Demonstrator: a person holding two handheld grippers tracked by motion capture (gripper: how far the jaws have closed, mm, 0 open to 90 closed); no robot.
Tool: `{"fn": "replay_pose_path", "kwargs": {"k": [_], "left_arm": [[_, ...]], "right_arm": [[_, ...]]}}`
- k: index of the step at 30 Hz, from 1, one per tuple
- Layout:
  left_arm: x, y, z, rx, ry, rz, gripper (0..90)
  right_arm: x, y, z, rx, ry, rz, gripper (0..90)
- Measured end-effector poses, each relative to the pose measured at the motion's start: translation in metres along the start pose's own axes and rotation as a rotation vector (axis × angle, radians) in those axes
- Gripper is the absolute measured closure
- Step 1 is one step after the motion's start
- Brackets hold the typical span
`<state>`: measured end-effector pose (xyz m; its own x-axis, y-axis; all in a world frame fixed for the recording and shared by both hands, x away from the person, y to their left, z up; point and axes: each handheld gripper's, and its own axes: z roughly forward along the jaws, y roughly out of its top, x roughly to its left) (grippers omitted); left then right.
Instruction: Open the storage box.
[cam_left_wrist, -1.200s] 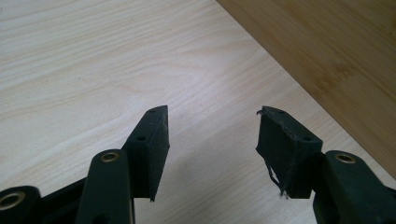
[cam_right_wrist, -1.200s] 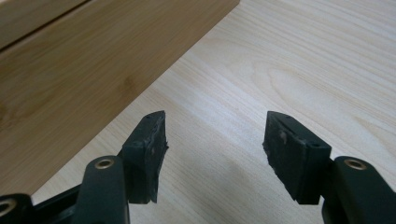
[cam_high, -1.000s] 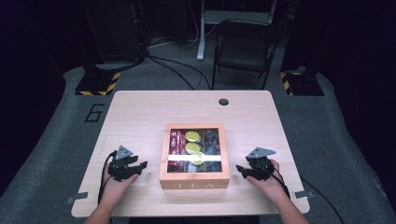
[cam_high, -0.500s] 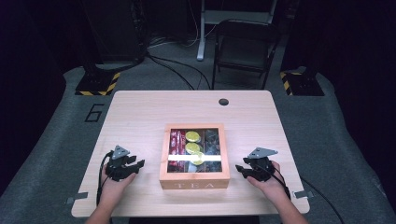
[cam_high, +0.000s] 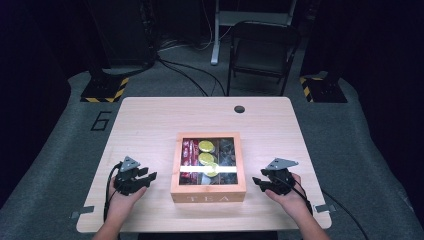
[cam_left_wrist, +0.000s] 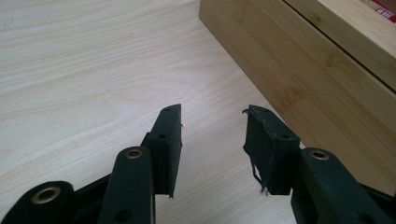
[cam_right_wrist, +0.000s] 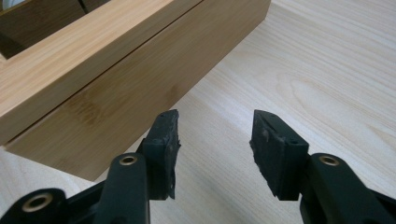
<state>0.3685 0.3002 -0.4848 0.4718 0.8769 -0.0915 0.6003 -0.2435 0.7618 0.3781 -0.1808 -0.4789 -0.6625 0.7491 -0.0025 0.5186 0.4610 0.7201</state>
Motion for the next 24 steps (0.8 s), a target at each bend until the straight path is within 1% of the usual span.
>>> {"fn": "replay_pose_path", "kwargs": {"k": [1, 2, 3, 4, 5, 6, 7, 8, 10, 11, 12, 13, 17, 18, 19, 20, 21, 22, 23, 24], "left_arm": [[-0.001, 0.0, 0.0, -0.01, 0.005, -0.001, 54.8], [-0.003, 0.001, -0.002, -0.01, -0.003, 0.007, 54.4], [-0.004, 0.001, -0.003, -0.013, 0.001, 0.007, 54.1], [-0.005, 0.001, -0.003, -0.016, 0.0, 0.01, 53.5], [-0.006, 0.001, -0.003, -0.015, -0.004, 0.018, 52.9], [-0.008, 0.001, -0.004, -0.015, -0.003, 0.022, 52.4], [-0.009, 0.002, -0.004, -0.014, -0.007, 0.032, 52.0], [-0.01, 0.002, -0.004, -0.018, -0.007, 0.035, 52.0], [-0.011, 0.002, -0.004, -0.015, -0.006, 0.05, 51.8], [-0.012, 0.002, -0.004, -0.013, -0.005, 0.052, 51.8], [-0.013, 0.002, -0.004, -0.015, -0.002, 0.053, 51.8], [-0.013, 0.003, -0.004, -0.014, -0.005, 0.053, 51.7], [-0.014, 0.003, -0.006, -0.009, -0.022, 0.051, 52.7], [-0.014, 0.004, -0.006, -0.009, -0.031, 0.05, 54.1], [-0.015, 0.004, -0.006, -0.009, -0.032, 0.047, 54.9], [-0.015, 0.004, -0.007, -0.01, -0.027, 0.05, 54.9], [-0.016, 0.004, -0.008, -0.01, -0.028, 0.049, 54.9], [-0.016, 0.005, -0.009, -0.017, -0.034, 0.044, 55.7], [-0.017, 0.006, -0.01, -0.02, -0.04, 0.04, 56.3], [-0.018, 0.006, -0.011, -0.031, -0.04, 0.037, 56.6]], "right_arm": [[0.002, 0.0, -0.001, 0.001, 0.004, 0.003, 50.2], [0.003, 0.001, -0.001, 0.001, 0.001, -0.003, 50.0], [0.004, 0.001, -0.001, -0.006, 0.001, -0.009, 49.9], [0.004, 0.001, -0.002, 0.004, 0.007, -0.013, 49.4], [0.006, 0.002, -0.003, 0.003, 0.009, -0.007, 49.4], [0.006, 0.002, -0.004, -0.003, 0.0, -0.013, 49.5], [0.006, 0.003, -0.005, -0.004, 0.009, -0.017, 50.5], [0.007, 0.004, -0.006, -0.016, 0.011, -0.021, 51.2], [0.008, 0.005, -0.007, -0.025, 0.019, -0.018, 52.4], [0.009, 0.005, -0.009, -0.027, 0.015, -0.02, 52.8], [0.01, 0.005, -0.01, -0.028, 0.019, -0.01, 53.0], [0.01, 0.006, -0.011, -0.032, 0.017, -0.018, 53.8], [0.012, 0.007, -0.014, -0.042, 0.024, -0.022, 57.1], [0.013, 0.008, -0.015, -0.04, 0.031, -0.015, 57.8], [0.012, 0.008, -0.015, -0.045, 0.034, -0.021, 58.3], [0.013, 0.008, -0.015, -0.057, 0.025, -0.025, 58.7], [0.013, 0.009, -0.017, -0.048, 0.036, -0.033, 59.0], [0.014, 0.009, -0.017, -0.048, 0.033, -0.021, 59.5], [0.015, 0.01, -0.019, -0.048, 0.038, -0.02, 60.2], [0.014, 0.01, -0.02, -0.045, 0.044, -0.029, 60.7]]}}
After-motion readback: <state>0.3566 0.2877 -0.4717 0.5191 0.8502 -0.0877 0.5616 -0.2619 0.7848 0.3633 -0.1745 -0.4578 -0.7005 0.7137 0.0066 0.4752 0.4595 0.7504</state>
